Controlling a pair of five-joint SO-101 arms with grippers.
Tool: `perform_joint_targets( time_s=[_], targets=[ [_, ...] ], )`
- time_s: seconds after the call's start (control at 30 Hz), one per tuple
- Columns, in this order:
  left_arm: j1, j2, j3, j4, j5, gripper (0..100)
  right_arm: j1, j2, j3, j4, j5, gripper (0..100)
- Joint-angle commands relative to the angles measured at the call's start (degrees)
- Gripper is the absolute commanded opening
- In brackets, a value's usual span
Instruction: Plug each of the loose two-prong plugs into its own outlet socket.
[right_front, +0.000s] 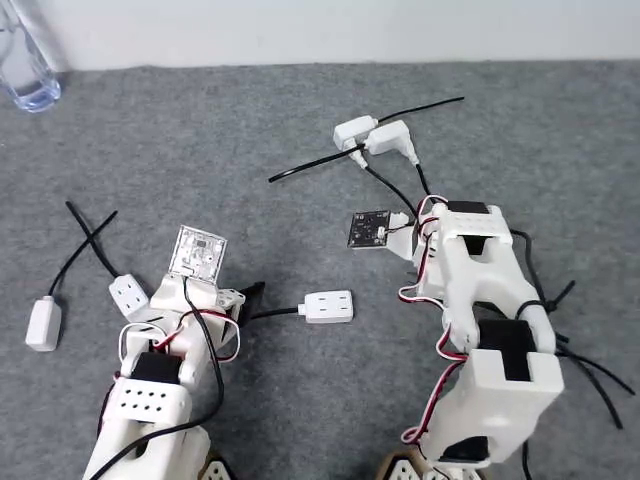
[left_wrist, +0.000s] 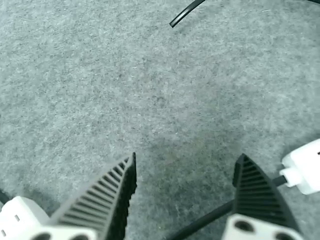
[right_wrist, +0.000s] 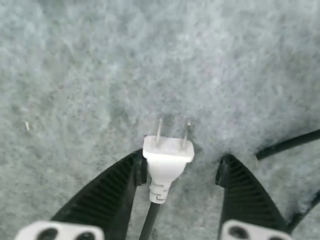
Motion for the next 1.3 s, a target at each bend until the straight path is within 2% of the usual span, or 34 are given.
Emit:
perform_joint_targets(
  time_s=[0.0, 0.7, 0.8, 0.93, 1.13, 1.27],
  targets=[
    [0.44, -0.53, -0.31, -1.58, -0.62, 30, -1.63, 0.48, -2.29, -1.01, -0.26, 23.7],
    [0.44, -0.53, -0.31, -1.58, -0.62, 30, -3.21, 0.48, -2.37, -1.36, -0.35, 23.5],
    [0.44, -0.53, -0.31, -1.58, -0.62, 30, -3.3, 0.66, -2.37, -1.36, -0.09, 16.8],
    [0.44, -0.53, -0.31, -1.58, -0.62, 30, -3.12, 0.66, -2.37, -1.36, -0.26, 0.2],
    [0.44, -0.53, -0.31, -1.58, -0.62, 30, -2.95, 0.4, -2.11, -0.75, -1.05, 0.9],
    [0.79, -0.53, -0.31, -1.58, -0.62, 30, -4.18, -3.91, -1.93, -0.75, -8.0, 0.9]
  ],
)
